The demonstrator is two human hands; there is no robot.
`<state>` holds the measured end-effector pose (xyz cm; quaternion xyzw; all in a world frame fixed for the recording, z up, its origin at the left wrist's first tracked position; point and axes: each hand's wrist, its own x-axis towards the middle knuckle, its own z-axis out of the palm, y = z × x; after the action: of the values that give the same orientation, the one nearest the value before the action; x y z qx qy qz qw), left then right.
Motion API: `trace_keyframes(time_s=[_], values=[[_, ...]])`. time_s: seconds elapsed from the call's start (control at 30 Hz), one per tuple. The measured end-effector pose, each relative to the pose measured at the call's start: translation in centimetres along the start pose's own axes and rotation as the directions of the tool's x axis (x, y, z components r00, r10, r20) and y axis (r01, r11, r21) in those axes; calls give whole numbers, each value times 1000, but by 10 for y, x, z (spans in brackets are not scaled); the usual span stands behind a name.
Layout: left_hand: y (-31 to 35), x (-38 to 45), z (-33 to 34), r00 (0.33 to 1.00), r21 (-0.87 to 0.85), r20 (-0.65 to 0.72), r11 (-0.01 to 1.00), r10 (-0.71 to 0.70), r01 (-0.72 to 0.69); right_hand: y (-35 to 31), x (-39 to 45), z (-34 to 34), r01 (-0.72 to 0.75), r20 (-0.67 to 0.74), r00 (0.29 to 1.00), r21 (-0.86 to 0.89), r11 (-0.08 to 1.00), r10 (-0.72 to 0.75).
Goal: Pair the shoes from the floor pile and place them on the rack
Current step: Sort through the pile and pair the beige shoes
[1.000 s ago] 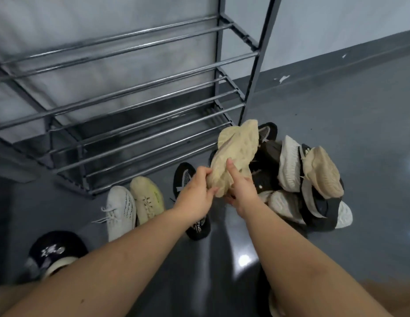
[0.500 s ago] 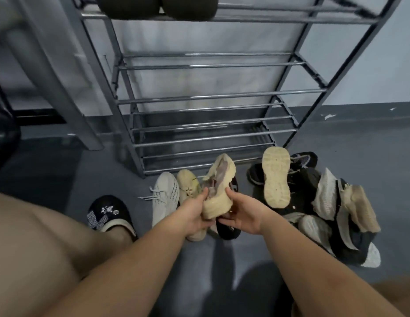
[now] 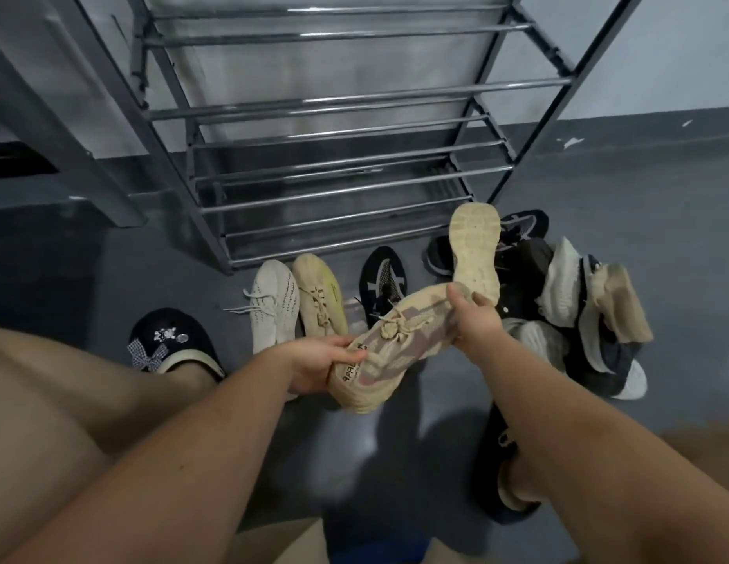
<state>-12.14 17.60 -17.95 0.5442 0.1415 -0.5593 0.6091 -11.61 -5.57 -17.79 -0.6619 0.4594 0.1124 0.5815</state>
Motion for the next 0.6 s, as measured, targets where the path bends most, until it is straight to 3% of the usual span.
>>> trace_keyframes(time_s=[0.07, 0.13, 0.27, 0.37, 0.43, 0.5, 0.53, 0.6], values=[[-6, 2, -6, 998, 98, -17, 994, -55, 56, 13, 1, -7, 20, -40, 999, -350, 937, -36], [-13, 3, -13, 993, 170, -52, 979, -102, 109, 33, 5, -9, -40, -21, 999, -541, 840, 34], [-31, -3, -28, 956, 298, -121, 909, -269, 293, 66, -11, 2, -149, 155, 921, -706, 692, 357], [-40, -8, -28, 906, 395, -171, 815, -387, 423, 77, -22, 12, -66, 238, 897, -762, 644, 374], [-42, -5, -30, 893, 586, -301, 674, -333, 449, 78, -22, 19, -1, 291, 896, -754, 657, 336], [-41, 1, -28, 892, 768, -428, 462, -145, 444, 75, -24, 27, 84, 339, 902, -747, 659, 269], [-39, 4, -26, 894, 802, -446, 430, -31, 415, 75, -24, 30, 117, 352, 906, -739, 664, 233], [-35, 10, -21, 898, 770, -433, 549, 75, 325, 72, -23, 32, 182, 370, 915, -736, 652, 163]])
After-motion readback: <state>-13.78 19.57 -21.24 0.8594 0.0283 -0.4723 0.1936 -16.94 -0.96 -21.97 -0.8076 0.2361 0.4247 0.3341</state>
